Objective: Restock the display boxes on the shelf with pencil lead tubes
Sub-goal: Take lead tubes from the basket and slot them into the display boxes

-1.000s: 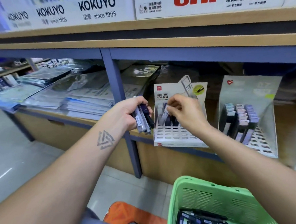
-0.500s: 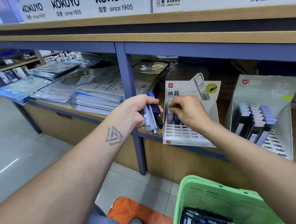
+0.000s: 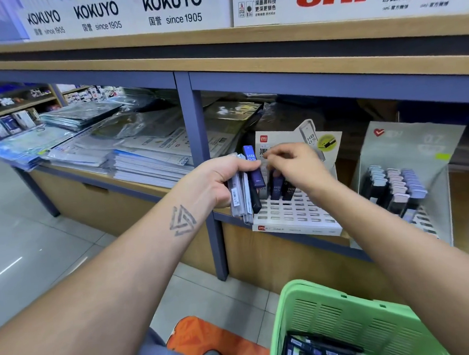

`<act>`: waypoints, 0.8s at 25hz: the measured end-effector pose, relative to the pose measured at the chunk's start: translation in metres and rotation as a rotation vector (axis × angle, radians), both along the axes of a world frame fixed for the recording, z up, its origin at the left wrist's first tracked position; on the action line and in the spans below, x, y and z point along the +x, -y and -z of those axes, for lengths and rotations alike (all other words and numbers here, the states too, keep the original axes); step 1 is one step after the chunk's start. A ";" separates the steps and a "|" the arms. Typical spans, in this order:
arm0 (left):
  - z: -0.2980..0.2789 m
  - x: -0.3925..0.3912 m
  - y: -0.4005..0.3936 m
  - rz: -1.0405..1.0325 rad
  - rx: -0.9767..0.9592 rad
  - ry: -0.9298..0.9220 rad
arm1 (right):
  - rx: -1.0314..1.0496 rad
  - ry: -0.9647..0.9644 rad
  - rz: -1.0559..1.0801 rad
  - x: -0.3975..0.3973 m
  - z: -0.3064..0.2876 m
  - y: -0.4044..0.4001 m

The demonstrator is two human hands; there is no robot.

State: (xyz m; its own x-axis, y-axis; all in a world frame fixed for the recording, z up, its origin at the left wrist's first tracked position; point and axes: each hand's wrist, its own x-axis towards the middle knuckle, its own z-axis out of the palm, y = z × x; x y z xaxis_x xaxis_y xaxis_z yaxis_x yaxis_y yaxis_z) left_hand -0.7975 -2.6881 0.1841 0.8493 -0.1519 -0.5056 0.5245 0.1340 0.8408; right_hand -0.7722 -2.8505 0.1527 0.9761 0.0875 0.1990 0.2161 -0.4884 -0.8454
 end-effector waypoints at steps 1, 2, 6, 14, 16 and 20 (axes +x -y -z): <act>0.001 0.001 0.002 0.005 -0.007 0.003 | 0.218 -0.180 -0.063 -0.007 -0.008 0.005; 0.002 0.002 0.004 0.010 -0.019 0.004 | 0.327 -0.315 -0.147 -0.015 -0.014 0.010; 0.005 0.005 0.016 0.044 -0.076 0.000 | 0.366 -0.381 -0.245 -0.036 -0.020 0.019; 0.006 0.011 0.024 -0.033 -0.073 0.071 | 0.362 -0.352 -0.068 -0.030 -0.016 0.053; 0.006 0.013 0.027 -0.022 -0.049 0.077 | 0.224 -0.351 -0.115 -0.032 -0.016 0.055; 0.008 0.012 0.036 0.080 0.011 0.098 | 0.130 -0.195 -0.152 -0.031 -0.014 0.053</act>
